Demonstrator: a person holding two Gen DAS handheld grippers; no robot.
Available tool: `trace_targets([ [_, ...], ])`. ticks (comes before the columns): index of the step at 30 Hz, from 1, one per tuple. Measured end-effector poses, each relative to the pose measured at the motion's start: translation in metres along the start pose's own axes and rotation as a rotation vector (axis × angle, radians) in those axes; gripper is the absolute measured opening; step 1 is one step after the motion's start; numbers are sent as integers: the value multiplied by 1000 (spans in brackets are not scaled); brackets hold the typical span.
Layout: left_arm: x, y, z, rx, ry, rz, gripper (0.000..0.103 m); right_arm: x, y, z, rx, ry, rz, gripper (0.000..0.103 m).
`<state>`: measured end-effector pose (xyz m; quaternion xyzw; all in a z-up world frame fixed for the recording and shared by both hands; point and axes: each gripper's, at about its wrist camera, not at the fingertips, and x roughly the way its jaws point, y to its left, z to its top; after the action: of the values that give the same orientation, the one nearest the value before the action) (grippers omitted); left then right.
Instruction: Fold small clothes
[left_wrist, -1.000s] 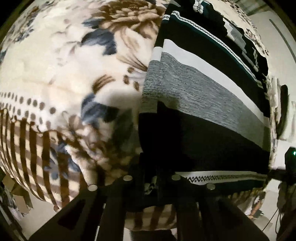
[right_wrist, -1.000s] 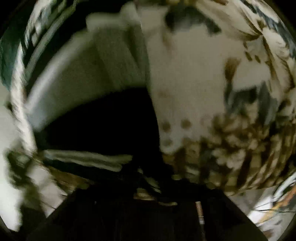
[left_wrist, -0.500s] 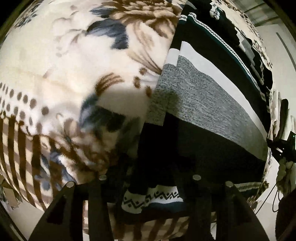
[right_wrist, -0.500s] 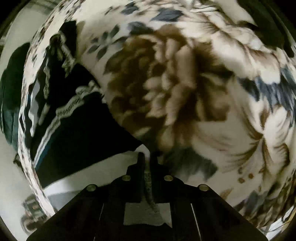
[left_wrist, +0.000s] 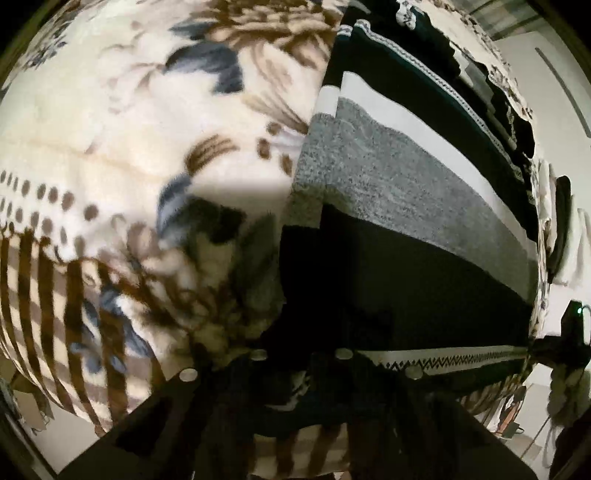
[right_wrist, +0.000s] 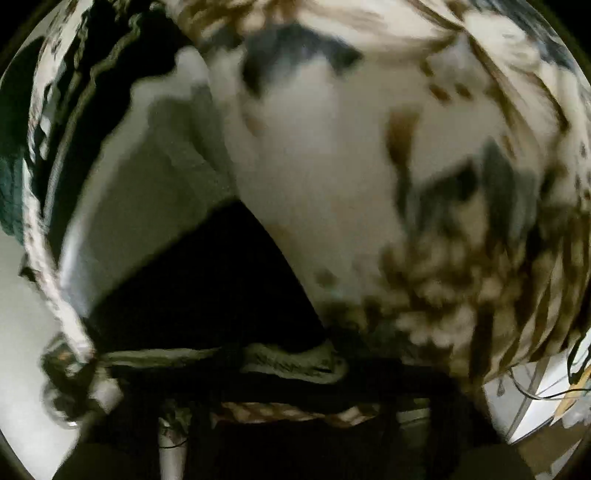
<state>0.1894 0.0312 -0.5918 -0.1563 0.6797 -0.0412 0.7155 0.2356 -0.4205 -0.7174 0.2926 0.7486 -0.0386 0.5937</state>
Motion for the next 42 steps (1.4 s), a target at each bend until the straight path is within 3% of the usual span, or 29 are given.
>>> trace_targets([
  [2, 0, 1, 2, -5, 8, -2, 4, 1, 10, -7, -7, -51, -48, 8],
  [5, -2, 5, 8, -23, 29, 20, 13, 8, 28, -8, -6, -18, -74, 10],
  [8, -21, 6, 15, -22, 16, 145, 41, -5, 39, -3, 24, 16, -48, 39],
  [9, -34, 4, 16, -18, -33, 183, 43, -19, 44, -1, 15, -5, -33, 57],
  [10, -46, 2, 17, -12, -73, 205, 45, -31, 48, 0, 2, -27, -24, 63],
  [12, -69, -7, 19, -5, -138, 257, 48, -62, 61, 4, -36, -68, -5, 63],
  [15, -96, -37, 24, 16, -203, 264, 51, -100, 72, 20, -89, -116, 8, 70],
  [17, -102, -81, 24, 63, -229, 240, 51, -127, 63, 39, -130, -132, 12, 70],
  [19, -93, -129, 20, 115, -204, 231, 51, -144, 55, 63, -165, -143, 14, 70],
  [26, 12, -339, -29, 300, 5, 109, 51, -164, 28, 146, -340, -136, -106, 70],
  [29, 58, -400, -50, 332, 98, 84, 51, -170, 12, 171, -389, -125, -123, 70],
  [32, 99, -430, -64, 333, 185, 84, 51, -171, 7, 193, -431, -113, -122, 70],
  [34, 127, -441, -69, 328, 211, 104, 50, -172, 7, 206, -453, -106, -110, 70],
  [35, 132, -443, -71, 328, 201, 125, 39, -172, 7, 214, -462, -98, -93, 70],
  [36, 136, -444, -71, 331, 172, 151, 20, -172, 9, 223, -469, -91, -64, 70],
  [38, 133, -440, -69, 326, 127, 169, 4, -173, 16, 242, -479, -87, -15, 70],
  [42, 111, -433, -65, 314, 72, 121, 2, -175, 42, 296, -459, -97, 137, 70],
])
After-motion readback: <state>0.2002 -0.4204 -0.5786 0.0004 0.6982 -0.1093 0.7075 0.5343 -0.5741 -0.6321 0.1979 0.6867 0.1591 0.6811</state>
